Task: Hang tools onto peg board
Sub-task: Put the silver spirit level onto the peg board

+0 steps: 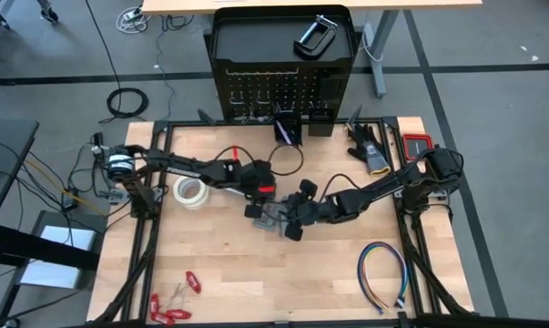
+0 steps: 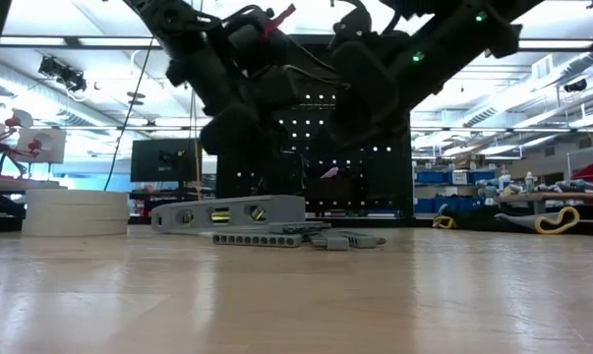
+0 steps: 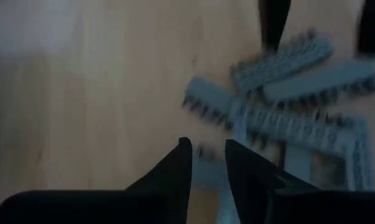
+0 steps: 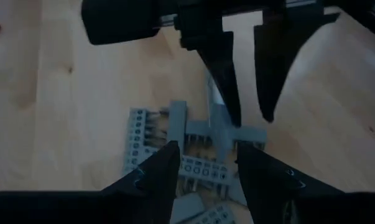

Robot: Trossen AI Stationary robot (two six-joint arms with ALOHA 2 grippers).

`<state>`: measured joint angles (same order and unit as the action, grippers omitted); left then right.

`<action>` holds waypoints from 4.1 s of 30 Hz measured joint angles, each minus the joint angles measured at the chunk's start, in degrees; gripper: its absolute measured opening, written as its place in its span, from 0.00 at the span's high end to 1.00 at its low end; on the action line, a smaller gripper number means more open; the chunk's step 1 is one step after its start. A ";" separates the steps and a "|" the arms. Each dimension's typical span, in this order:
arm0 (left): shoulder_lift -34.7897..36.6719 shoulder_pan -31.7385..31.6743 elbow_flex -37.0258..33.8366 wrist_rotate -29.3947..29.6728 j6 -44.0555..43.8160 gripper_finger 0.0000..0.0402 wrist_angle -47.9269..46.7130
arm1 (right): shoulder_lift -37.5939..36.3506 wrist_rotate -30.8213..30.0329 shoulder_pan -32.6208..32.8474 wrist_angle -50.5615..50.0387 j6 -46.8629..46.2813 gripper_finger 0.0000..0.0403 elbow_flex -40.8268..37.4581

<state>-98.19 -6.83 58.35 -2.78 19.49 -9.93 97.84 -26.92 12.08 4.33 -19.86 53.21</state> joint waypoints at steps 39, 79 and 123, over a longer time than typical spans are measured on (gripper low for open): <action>51.70 1.26 -23.02 3.08 -12.44 0.84 3.74 | 26.84 15.17 -14.47 -6.25 11.15 0.52 30.42; 73.66 1.75 -19.23 7.47 -13.84 0.85 -13.39 | 7.67 0.39 -24.81 -10.96 31.07 0.83 60.78; 65.30 1.68 -8.05 15.27 -9.04 0.62 -11.68 | 3.54 25.09 -22.75 -49.32 47.72 0.83 66.86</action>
<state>-32.89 -5.15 50.29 12.49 10.45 -21.61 101.38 -1.83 -10.67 -44.99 27.86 120.07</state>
